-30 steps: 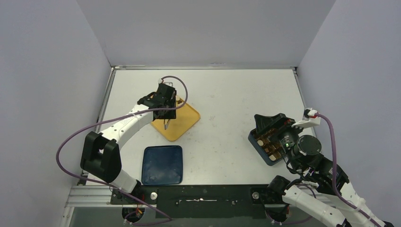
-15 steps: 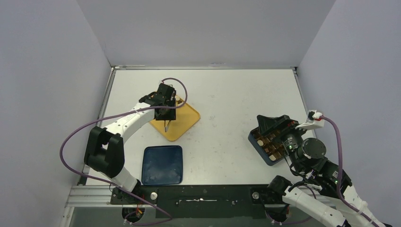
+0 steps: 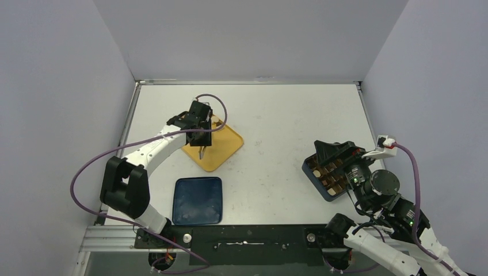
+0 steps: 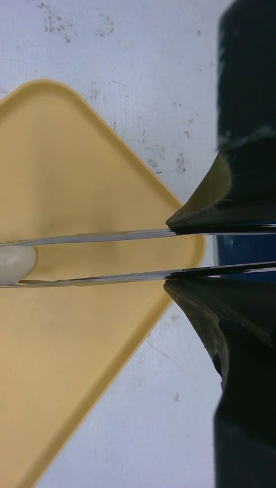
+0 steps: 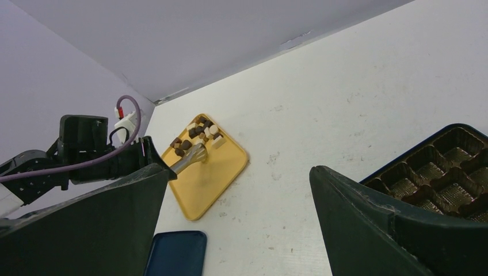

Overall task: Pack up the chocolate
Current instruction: Pick up the fake chocolate from the plate.

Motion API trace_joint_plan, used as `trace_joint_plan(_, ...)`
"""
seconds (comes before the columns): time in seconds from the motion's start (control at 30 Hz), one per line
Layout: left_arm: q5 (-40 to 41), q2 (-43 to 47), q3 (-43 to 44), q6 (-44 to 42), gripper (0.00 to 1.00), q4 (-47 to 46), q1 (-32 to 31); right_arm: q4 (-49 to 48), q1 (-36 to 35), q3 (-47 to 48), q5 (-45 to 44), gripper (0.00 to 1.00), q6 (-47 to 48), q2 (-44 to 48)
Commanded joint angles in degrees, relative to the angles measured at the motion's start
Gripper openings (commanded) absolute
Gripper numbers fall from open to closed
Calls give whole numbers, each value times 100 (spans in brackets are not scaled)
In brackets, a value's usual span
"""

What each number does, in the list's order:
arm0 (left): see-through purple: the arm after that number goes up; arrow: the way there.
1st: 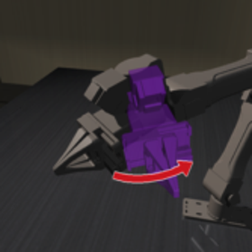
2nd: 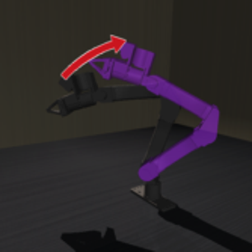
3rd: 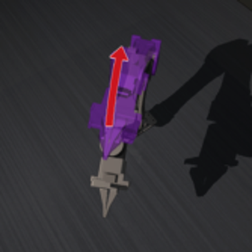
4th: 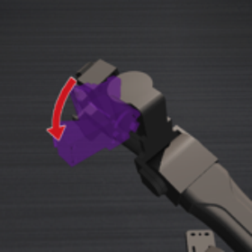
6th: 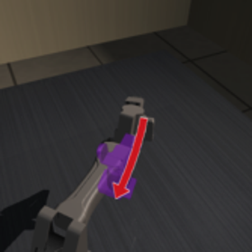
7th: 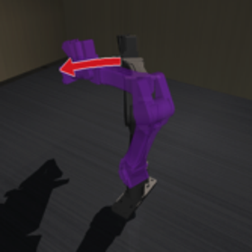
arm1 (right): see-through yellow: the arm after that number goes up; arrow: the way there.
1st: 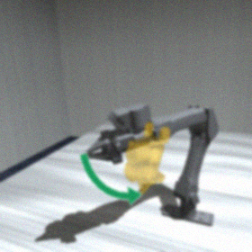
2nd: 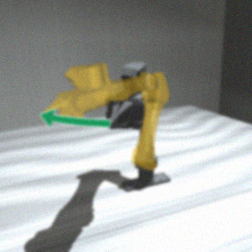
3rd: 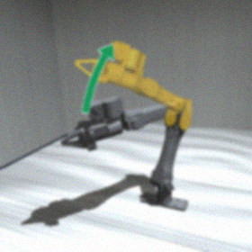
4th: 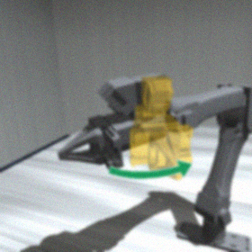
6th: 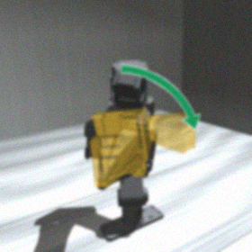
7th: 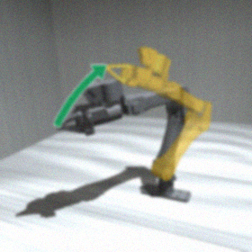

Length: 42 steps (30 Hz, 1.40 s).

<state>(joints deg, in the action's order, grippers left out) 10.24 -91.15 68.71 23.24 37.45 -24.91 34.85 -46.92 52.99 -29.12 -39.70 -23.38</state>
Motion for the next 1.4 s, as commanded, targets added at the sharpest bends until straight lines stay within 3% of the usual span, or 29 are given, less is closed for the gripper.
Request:
trace_joint_plan(0.0, -226, 487, 102, -144, 27, -36, 21, -109, 11, 12, 15, 100, 67, -59)
trace_joint_plan(0.43, -914, 920, 320, -133, 26, -231, -268, -136, 10, 99, 26, 100, 27, -202)
trace_joint_plan(1.0, -1007, 240, 990, 254, 26, -1439, -2563, -22, 15, 225, -24, 100, -23, -292)
trace_joint_plan(1.37, -1068, -636, 1440, 433, 27, -2346, -3337, 13, 13, 300, -52, 100, -39, -326)
